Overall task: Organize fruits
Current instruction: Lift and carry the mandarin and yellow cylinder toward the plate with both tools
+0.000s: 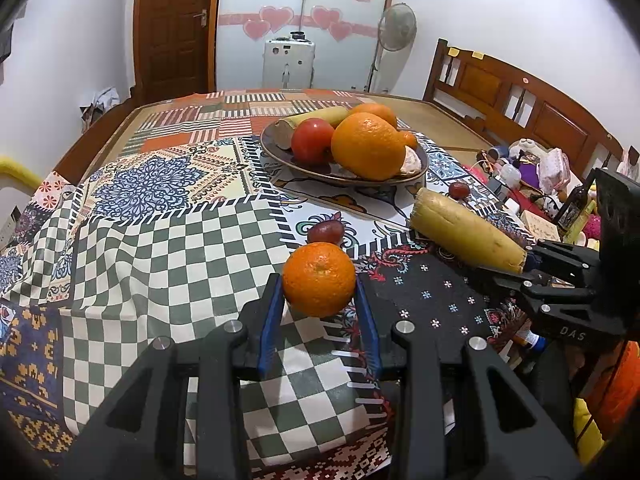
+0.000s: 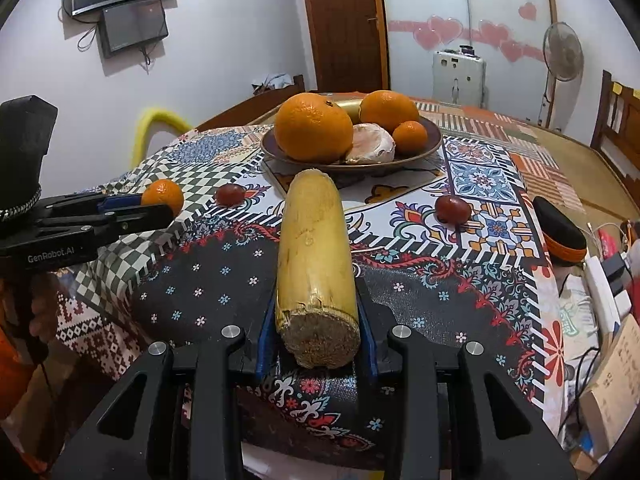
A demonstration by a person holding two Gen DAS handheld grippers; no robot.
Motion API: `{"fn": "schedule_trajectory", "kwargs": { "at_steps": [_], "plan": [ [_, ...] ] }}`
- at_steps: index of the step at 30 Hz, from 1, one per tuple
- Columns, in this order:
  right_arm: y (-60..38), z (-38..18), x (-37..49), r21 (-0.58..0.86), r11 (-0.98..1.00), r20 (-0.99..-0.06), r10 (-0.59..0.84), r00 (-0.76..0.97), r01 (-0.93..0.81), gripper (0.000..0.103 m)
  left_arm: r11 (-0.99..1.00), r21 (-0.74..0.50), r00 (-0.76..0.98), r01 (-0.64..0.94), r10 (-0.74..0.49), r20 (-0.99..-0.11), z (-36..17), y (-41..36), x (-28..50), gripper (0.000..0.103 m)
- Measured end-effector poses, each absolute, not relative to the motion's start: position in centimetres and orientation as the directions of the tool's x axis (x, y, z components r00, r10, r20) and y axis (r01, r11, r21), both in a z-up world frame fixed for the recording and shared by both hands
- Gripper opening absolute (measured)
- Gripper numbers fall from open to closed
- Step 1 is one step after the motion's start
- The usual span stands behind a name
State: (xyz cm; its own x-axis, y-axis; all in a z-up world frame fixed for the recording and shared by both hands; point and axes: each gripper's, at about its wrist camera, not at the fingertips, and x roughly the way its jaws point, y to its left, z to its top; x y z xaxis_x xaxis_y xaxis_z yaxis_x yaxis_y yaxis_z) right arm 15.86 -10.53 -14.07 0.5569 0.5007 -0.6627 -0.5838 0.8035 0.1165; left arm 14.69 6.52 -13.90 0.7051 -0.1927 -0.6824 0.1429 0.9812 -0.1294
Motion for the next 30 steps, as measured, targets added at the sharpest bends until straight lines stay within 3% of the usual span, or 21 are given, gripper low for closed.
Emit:
{"fn": "schedule_trajectory", "kwargs": {
  "at_steps": [15, 30],
  "plan": [
    [-11.2, -14.1, 16.9, 0.191, 0.819, -0.622, 0.528, 0.578, -0.541, 0.033, 0.98, -0.116, 0.705, 0.159, -0.195, -0.682, -13.9, 5.8, 15.0, 0.036],
    [-10.9, -10.0, 17.2, 0.083, 0.822, -0.539, 0.513, 0.668, -0.564, 0.031, 0.979, -0.118, 0.744, 0.166, -0.202, -0.636, -11.6, 6.2, 16.9, 0.036]
  ]
}}
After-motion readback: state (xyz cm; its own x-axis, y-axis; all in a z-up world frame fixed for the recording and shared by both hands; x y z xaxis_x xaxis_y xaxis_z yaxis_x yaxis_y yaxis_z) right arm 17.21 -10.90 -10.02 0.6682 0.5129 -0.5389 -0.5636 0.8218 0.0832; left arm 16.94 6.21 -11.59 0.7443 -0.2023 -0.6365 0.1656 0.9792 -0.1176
